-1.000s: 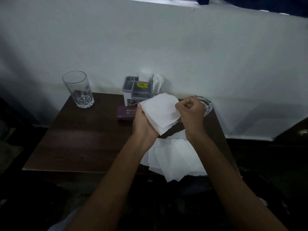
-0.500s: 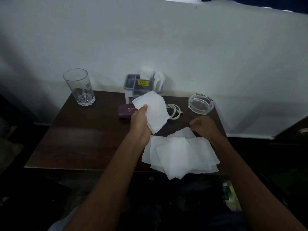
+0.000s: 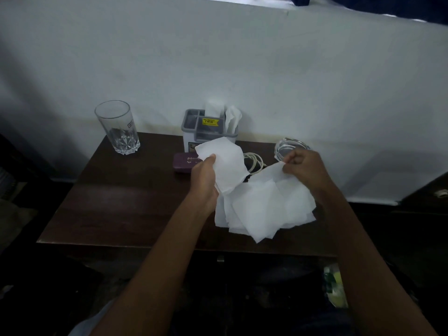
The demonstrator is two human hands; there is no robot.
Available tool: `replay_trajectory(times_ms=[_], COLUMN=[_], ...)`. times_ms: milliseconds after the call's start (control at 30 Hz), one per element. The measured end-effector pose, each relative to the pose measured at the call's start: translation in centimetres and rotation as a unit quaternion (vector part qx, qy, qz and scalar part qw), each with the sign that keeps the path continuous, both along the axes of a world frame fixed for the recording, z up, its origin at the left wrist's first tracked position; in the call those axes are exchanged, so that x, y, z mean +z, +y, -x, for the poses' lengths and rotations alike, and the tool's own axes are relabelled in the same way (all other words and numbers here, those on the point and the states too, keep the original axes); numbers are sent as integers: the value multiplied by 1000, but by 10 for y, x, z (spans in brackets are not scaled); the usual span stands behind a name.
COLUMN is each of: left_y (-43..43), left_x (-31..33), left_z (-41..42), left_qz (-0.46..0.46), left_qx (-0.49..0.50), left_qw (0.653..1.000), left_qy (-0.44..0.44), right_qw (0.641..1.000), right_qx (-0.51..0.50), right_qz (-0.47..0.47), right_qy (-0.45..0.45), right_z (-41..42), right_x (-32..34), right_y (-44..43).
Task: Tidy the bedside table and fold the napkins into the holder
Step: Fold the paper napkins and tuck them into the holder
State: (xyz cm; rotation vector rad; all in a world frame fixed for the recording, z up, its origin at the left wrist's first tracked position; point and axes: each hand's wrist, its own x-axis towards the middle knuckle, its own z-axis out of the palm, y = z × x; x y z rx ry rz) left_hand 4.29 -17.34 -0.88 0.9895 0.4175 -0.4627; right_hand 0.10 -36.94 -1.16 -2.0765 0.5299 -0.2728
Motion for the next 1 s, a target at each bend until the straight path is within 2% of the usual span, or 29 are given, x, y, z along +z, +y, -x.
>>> replay_trajectory(times_ms=[367, 533, 700, 867, 1000], left_y=[-2, -2, -3, -6, -9], left_x=[2, 1, 3, 9, 14], left_z=[1, 3, 5, 12, 19], left_qz=[-34, -13, 55, 87, 82], left_qx=[-6, -43, -80, -119, -121], left_qw=[999, 997, 993, 988, 985], left_qy=[-31, -64, -62, -49, -86], right_qw=[994, 986, 973, 983, 989], right_qx=[36, 106, 154, 73, -3], right_qz=[7, -52, -118, -101, -62], right_qy=[-100, -120, -128, -137, -132], right_z=[17, 25, 26, 11, -4], right_x=[55, 86, 101, 83, 59], right_y=[6, 17, 35, 58, 71])
